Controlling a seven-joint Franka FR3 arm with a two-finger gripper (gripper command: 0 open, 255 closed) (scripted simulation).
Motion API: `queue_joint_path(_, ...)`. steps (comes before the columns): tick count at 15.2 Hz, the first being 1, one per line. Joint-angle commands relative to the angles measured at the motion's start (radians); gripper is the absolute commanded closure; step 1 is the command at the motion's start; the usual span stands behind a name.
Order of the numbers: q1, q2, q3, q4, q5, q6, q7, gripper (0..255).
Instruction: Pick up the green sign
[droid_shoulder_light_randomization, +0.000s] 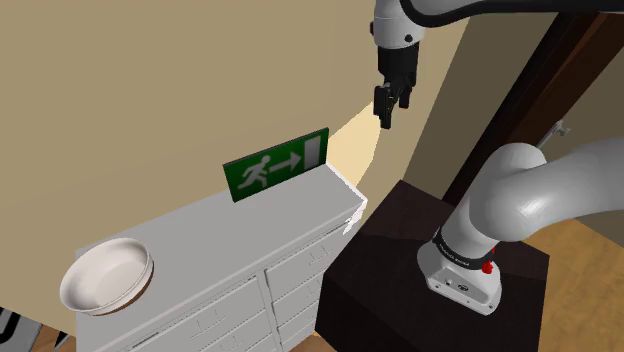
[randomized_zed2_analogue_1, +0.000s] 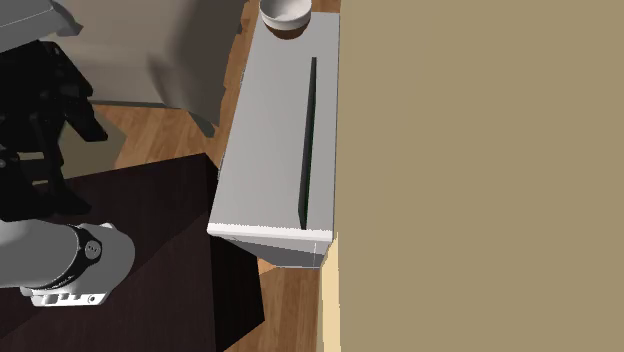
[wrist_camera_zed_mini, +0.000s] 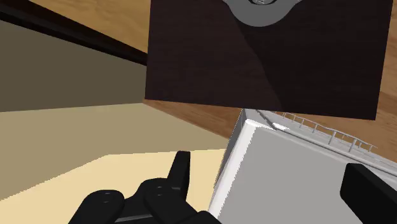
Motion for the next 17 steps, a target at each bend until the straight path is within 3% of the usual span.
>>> queue_joint_path(1,0.000,0.000,0.000,0.000,0.000,0.000,0.000,0)
queue_joint_path(9,0.090,0.231,-0.106,0.034,-0.081,0.280,-0.380,0)
queue_joint_path(17,0.186,0.480,-0.164,0.136,-0.074,0.510,-0.749,0)
